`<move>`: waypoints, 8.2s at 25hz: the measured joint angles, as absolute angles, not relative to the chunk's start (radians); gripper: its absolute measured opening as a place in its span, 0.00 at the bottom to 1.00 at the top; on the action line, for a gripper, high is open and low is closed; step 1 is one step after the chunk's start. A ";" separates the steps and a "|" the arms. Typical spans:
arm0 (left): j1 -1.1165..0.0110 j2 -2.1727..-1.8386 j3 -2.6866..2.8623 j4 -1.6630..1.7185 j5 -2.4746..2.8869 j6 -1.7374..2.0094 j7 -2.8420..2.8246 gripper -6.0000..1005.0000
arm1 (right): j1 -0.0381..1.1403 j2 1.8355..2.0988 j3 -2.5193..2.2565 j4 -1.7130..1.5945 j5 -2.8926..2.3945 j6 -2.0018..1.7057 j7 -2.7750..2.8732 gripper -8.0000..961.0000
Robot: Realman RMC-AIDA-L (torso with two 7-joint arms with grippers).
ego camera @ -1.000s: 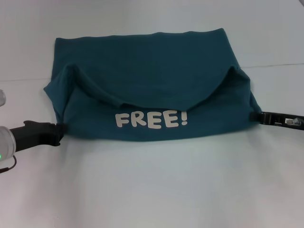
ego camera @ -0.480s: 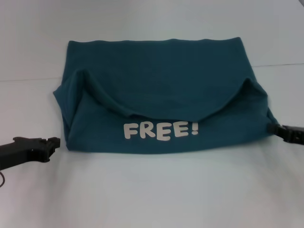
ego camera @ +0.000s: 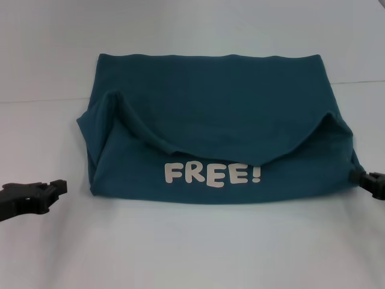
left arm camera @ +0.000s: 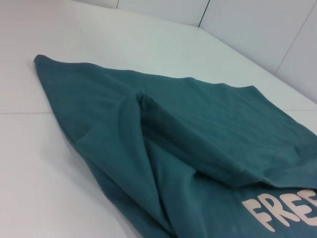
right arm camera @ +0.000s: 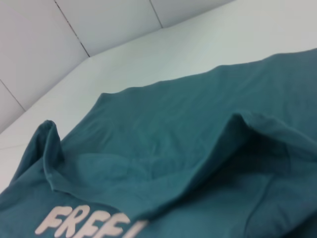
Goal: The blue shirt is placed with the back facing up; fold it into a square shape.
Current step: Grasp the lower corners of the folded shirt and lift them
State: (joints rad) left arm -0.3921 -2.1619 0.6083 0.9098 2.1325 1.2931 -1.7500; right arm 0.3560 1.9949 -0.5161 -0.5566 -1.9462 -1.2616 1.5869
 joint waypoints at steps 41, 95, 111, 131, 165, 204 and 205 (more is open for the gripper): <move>-0.571 -2.119 0.667 0.695 2.243 1.126 -1.995 0.89 | 0.425 1.980 -0.528 -0.555 -1.962 -1.262 1.623 0.03; -0.615 -2.124 0.763 0.723 2.255 1.127 -1.994 0.26 | 0.426 1.980 -0.521 -0.552 -1.962 -1.262 1.623 0.03; -0.591 -2.117 0.751 0.743 2.251 1.160 -1.996 0.05 | 0.429 1.980 -0.527 -0.548 -1.962 -1.273 1.618 0.03; -0.562 -2.124 0.725 0.777 2.203 1.139 -2.013 0.09 | 0.422 1.977 -0.523 -0.550 -1.962 -1.291 1.611 0.03; -0.556 -2.145 0.733 0.739 2.192 1.147 -1.985 0.70 | 0.425 1.977 -0.524 -0.549 -1.962 -1.291 1.613 0.03; -0.581 -2.137 0.786 0.723 2.203 1.152 -1.948 0.10 | 0.422 1.985 -0.522 -0.555 -1.960 -1.298 1.611 0.04; -0.583 -2.137 0.786 0.723 2.203 1.152 -1.948 0.08 | 0.422 1.985 -0.522 -0.555 -1.960 -1.298 1.611 0.04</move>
State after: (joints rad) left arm -0.5828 -2.1365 0.7855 0.7229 2.2029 1.1516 -1.9481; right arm 0.4218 1.9849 -0.5220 -0.5553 -1.9601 -1.2978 1.6106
